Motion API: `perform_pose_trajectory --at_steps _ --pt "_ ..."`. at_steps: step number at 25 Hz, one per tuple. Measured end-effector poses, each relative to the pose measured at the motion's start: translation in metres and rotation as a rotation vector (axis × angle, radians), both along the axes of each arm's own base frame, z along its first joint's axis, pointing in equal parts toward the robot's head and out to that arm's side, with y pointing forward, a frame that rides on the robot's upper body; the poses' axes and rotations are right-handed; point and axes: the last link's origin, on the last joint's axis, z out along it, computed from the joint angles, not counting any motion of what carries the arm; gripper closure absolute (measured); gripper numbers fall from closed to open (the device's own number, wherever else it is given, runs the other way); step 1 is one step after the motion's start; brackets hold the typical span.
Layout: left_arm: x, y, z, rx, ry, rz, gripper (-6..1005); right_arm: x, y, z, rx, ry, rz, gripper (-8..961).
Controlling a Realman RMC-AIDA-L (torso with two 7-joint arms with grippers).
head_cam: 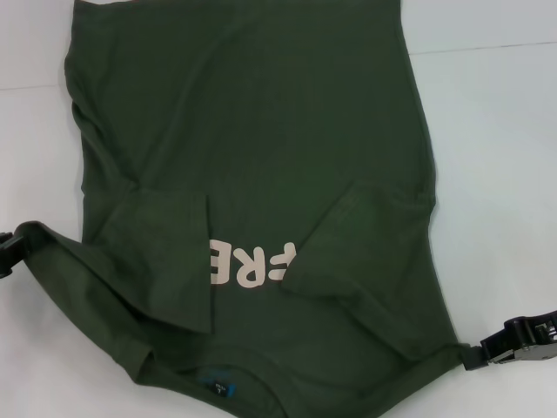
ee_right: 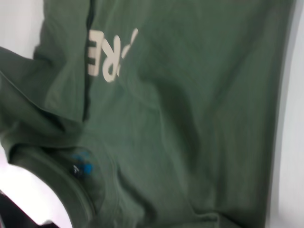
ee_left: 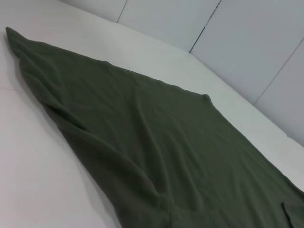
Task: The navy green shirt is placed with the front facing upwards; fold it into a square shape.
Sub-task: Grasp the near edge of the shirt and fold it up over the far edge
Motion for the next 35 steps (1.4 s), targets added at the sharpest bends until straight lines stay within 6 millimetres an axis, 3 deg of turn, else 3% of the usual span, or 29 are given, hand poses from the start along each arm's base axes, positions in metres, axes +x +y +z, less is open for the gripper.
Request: perform_pose_trajectory --at_steps 15,28,35 --pt "-0.011 -0.031 0.019 -0.005 -0.041 0.003 950 -0.009 -0.018 -0.017 -0.007 0.114 0.178 940" --pt "-0.018 -0.05 0.019 -0.028 -0.051 0.03 951 0.01 -0.044 -0.012 0.046 0.135 0.18 941" --pt "-0.019 -0.05 0.019 -0.037 -0.052 0.038 952 0.028 -0.056 0.009 0.173 0.129 0.118 941"
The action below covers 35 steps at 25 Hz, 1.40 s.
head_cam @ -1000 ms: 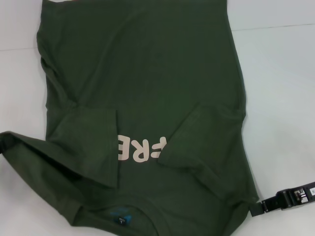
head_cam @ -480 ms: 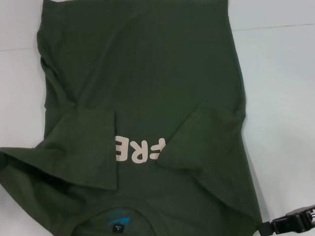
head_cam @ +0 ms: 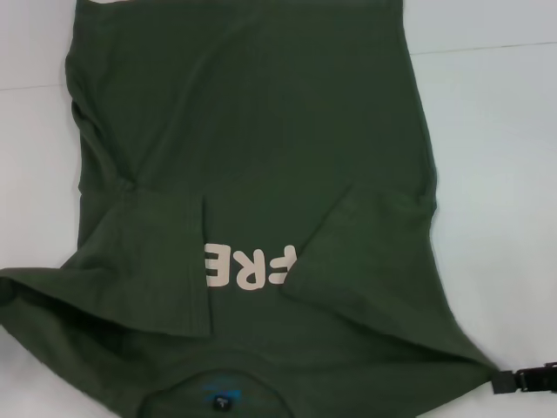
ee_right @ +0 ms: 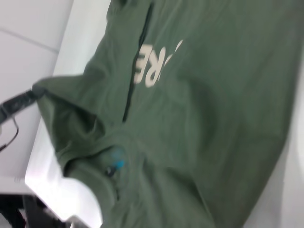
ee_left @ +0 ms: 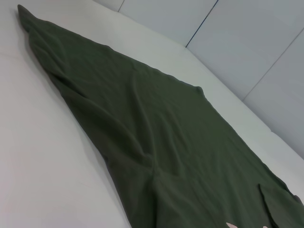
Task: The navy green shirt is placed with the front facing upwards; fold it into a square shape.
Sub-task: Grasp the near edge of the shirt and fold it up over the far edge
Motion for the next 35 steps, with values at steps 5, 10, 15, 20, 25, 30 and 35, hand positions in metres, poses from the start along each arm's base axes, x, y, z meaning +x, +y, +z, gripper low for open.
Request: perform_pose_trajectory --at_steps 5,10,15,20,25,30,35 --pt "-0.001 -0.001 0.001 -0.004 0.0 0.007 953 0.005 -0.006 0.006 0.034 0.005 -0.017 940" --pt "-0.005 -0.008 0.0 -0.025 0.001 0.024 953 0.009 -0.009 0.01 0.055 0.002 -0.028 941" --pt "-0.007 -0.014 -0.001 -0.049 0.003 0.028 951 0.014 -0.012 0.017 0.103 0.004 -0.055 941" --pt "-0.008 -0.02 -0.004 -0.084 0.006 0.028 950 0.02 -0.017 0.023 0.147 0.004 -0.081 940" --pt "-0.007 -0.025 -0.008 -0.127 0.006 0.019 950 0.025 -0.025 0.028 0.184 0.008 -0.112 940" --pt "-0.005 -0.031 -0.011 -0.171 0.004 0.004 951 0.029 -0.034 0.031 0.214 0.012 -0.13 940" --pt "-0.003 -0.035 -0.015 -0.226 0.012 -0.016 951 0.029 -0.039 0.034 0.238 0.027 -0.131 940"
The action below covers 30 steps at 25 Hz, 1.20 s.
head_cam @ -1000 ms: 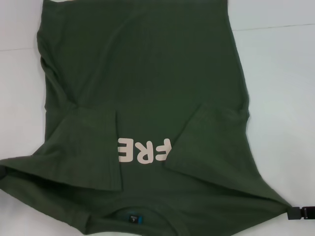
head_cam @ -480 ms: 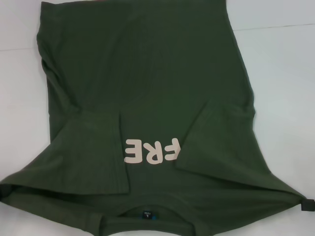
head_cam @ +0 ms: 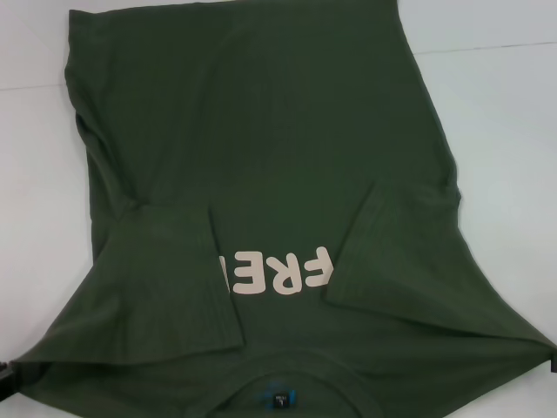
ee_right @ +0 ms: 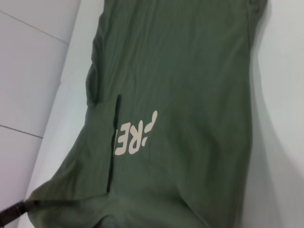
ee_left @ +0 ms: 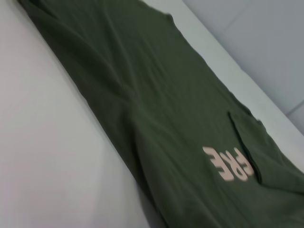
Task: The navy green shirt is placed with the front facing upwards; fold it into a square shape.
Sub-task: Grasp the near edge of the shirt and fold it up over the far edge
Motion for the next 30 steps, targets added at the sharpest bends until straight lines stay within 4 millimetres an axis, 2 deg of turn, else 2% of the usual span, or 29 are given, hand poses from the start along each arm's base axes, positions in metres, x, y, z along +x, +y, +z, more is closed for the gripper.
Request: perform_pose_trajectory --at_steps 10,25,30 --pt "0.001 -0.009 -0.005 -0.081 0.01 -0.02 951 -0.004 0.007 0.003 0.066 0.019 0.024 940" --pt "-0.008 -0.017 -0.004 -0.036 0.019 0.017 951 -0.009 0.009 0.005 0.104 0.062 0.025 940" --pt "-0.004 -0.01 -0.003 -0.027 0.011 -0.005 950 -0.014 0.015 -0.002 0.096 0.09 0.05 940"
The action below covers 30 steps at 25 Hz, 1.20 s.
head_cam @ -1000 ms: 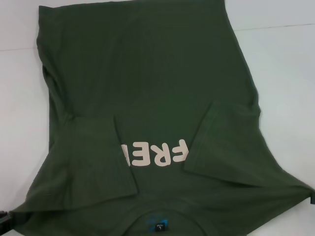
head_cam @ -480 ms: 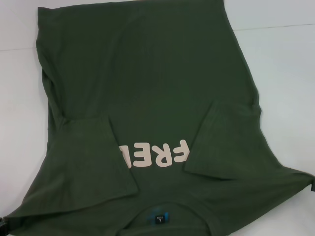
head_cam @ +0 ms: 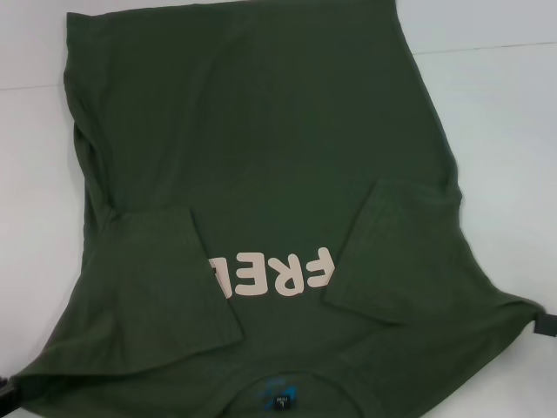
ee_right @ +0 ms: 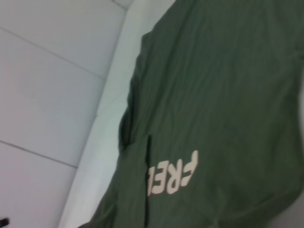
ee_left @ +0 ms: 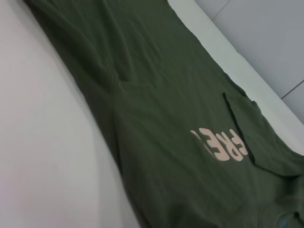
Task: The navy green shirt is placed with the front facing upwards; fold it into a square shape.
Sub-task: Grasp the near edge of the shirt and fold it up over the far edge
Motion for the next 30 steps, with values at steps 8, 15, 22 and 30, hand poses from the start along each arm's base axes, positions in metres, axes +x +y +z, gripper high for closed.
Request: perform_pose_trajectory --at_steps 8,15,22,30 --pt "0.013 0.021 -0.002 0.012 -0.029 -0.054 950 -0.005 0.002 -0.005 -0.008 0.015 0.036 941" --pt "0.016 0.034 0.004 0.041 -0.029 -0.059 951 -0.002 0.003 0.004 0.028 0.003 0.028 941" --pt "0.015 0.046 0.014 0.112 -0.032 -0.03 951 -0.002 0.01 0.017 0.075 0.008 0.019 941" --pt "0.025 0.069 0.025 0.157 -0.038 -0.051 951 -0.005 0.027 0.032 0.119 0.013 0.019 941"
